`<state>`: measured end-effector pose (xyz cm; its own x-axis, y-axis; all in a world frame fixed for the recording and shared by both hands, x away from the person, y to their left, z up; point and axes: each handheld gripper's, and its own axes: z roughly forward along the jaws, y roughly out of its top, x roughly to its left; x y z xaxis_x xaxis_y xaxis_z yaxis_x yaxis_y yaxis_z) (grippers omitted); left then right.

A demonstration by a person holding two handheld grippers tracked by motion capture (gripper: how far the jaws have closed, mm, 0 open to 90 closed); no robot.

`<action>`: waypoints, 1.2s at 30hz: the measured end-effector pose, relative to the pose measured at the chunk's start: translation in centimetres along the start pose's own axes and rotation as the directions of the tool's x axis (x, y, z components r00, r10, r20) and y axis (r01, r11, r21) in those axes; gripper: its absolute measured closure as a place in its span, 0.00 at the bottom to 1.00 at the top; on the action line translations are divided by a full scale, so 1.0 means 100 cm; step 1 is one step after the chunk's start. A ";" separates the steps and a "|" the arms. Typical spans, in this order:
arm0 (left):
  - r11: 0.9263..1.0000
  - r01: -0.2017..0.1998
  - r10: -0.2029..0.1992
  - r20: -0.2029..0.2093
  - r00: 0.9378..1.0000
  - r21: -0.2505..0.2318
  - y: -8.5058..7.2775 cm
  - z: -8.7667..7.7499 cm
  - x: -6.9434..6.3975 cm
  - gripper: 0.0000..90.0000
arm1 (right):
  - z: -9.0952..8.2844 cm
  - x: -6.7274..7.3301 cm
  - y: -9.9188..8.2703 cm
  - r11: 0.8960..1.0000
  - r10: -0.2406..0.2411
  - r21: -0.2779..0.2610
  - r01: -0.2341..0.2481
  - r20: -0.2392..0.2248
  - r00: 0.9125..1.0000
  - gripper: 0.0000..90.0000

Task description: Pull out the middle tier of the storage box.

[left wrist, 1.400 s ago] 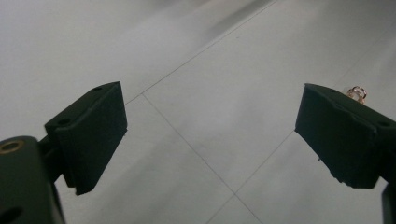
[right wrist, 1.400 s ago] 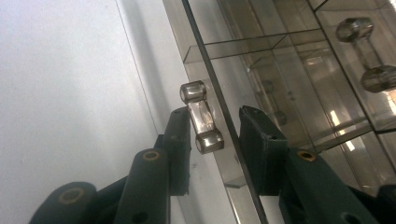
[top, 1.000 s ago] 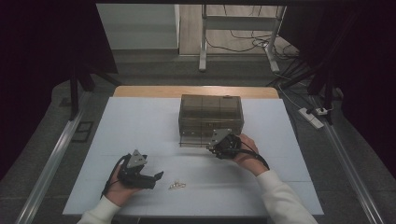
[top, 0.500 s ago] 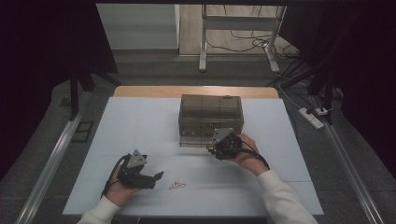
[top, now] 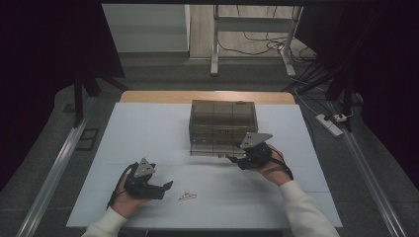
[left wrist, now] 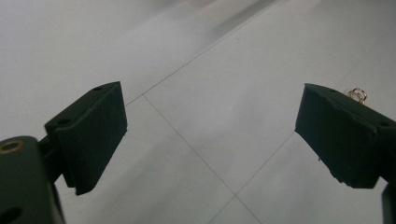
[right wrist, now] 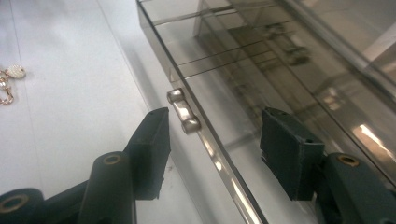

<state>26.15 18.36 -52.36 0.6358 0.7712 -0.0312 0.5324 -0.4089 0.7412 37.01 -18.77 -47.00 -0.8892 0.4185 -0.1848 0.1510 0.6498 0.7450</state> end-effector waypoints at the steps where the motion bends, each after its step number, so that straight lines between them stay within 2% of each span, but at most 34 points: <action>1: 1.000 0.001 -0.001 -0.001 1.000 -0.001 0.000 0.000 0.000 0.10 | -0.003 -0.001 -0.001 1.000 0.016 -0.008 -0.016 0.001 1.000 0.47; 4: 1.000 0.004 -0.004 -0.002 1.000 -0.004 0.000 -0.001 0.000 0.10 | -0.013 0.000 -0.008 0.999 0.041 -0.024 -0.040 0.013 0.999 0.47; 8: 1.000 0.005 -0.005 -0.004 1.000 -0.003 0.000 -0.001 0.000 0.10 | -0.024 0.004 -0.019 0.998 0.047 -0.035 -0.046 0.032 0.998 0.46; 18: 1.000 0.007 -0.007 -0.003 1.000 -0.007 0.000 -0.002 0.001 0.10 | -0.040 0.012 -0.031 0.994 0.087 -0.076 -0.083 0.053 0.995 0.44; 21: 1.000 0.010 -0.010 -0.003 1.000 -0.014 -0.001 -0.003 0.001 0.10 | -0.042 0.014 -0.038 0.993 0.095 -0.073 -0.090 0.065 0.993 0.44; 29: 1.000 0.006 -0.006 -0.003 1.000 -0.011 -0.001 -0.003 0.001 0.10 | -0.056 0.018 -0.057 0.987 0.146 -0.091 -0.135 0.122 0.982 0.44; 36: 1.000 0.005 -0.005 -0.003 1.000 -0.011 0.000 -0.003 0.001 0.10 | -0.064 0.017 -0.070 0.981 0.181 -0.096 -0.170 0.128 0.975 0.42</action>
<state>26.02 18.57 -52.22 0.6315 0.7747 -0.0335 0.5297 -0.3995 0.7482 31.70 -26.64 -48.47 -0.7843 0.6071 -0.1273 0.2575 0.5053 0.8237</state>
